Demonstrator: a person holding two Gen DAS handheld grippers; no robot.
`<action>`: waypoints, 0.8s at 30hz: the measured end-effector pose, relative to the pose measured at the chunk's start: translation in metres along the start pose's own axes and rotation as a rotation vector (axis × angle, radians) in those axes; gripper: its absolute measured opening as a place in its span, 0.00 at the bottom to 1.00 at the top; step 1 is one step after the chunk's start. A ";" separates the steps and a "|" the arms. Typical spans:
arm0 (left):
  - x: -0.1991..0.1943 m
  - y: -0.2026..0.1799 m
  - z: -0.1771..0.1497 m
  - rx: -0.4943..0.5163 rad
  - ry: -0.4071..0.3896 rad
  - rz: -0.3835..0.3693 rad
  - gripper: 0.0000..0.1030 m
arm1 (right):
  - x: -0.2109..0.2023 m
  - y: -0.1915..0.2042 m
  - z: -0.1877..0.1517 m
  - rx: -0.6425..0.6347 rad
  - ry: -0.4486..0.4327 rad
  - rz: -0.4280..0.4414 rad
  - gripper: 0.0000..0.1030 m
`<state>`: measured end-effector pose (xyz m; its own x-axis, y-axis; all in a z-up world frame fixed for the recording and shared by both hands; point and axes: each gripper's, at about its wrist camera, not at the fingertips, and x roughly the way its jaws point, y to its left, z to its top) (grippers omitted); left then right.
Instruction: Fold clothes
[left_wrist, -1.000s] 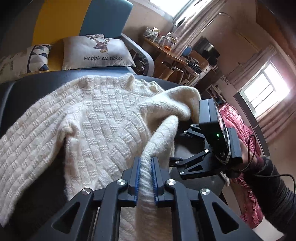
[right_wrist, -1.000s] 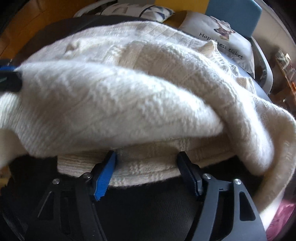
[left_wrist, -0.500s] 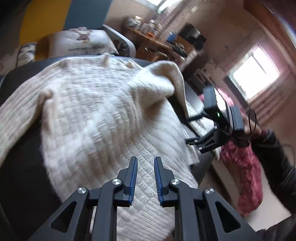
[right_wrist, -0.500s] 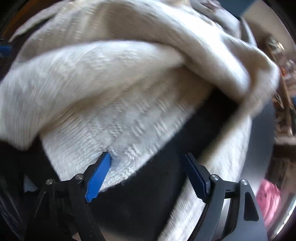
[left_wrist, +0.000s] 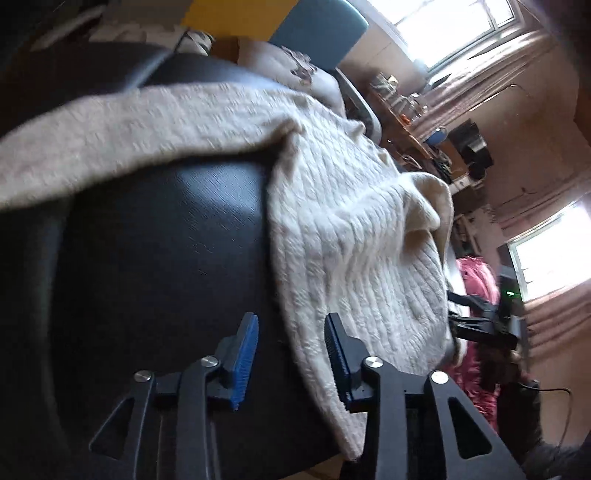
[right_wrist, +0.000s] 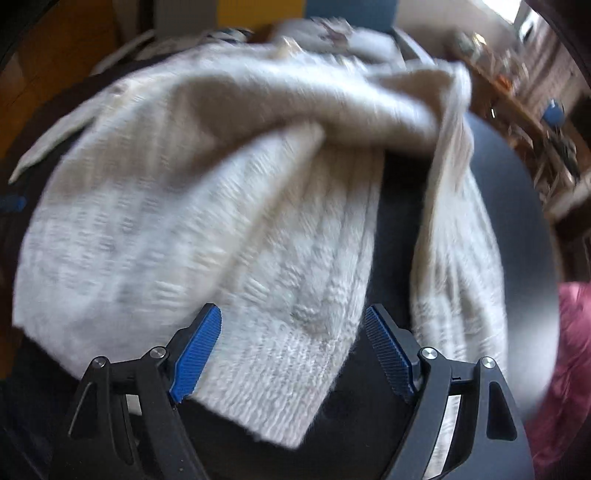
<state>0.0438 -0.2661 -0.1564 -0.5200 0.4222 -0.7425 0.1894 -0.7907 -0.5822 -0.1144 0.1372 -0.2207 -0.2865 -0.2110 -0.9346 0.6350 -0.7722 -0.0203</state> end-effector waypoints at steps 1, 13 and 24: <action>0.004 0.001 0.000 -0.006 0.005 -0.015 0.41 | 0.003 -0.005 -0.002 0.035 -0.001 0.033 0.81; 0.034 -0.032 -0.007 0.013 -0.049 0.081 0.05 | 0.004 -0.009 -0.005 0.055 -0.007 0.060 0.92; -0.004 -0.044 0.016 0.116 -0.158 0.215 0.05 | -0.011 0.008 0.016 -0.194 -0.022 0.116 0.90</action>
<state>0.0239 -0.2402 -0.1227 -0.6030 0.1728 -0.7788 0.2173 -0.9038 -0.3688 -0.1181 0.1236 -0.2051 -0.2177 -0.3069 -0.9265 0.7904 -0.6124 0.0171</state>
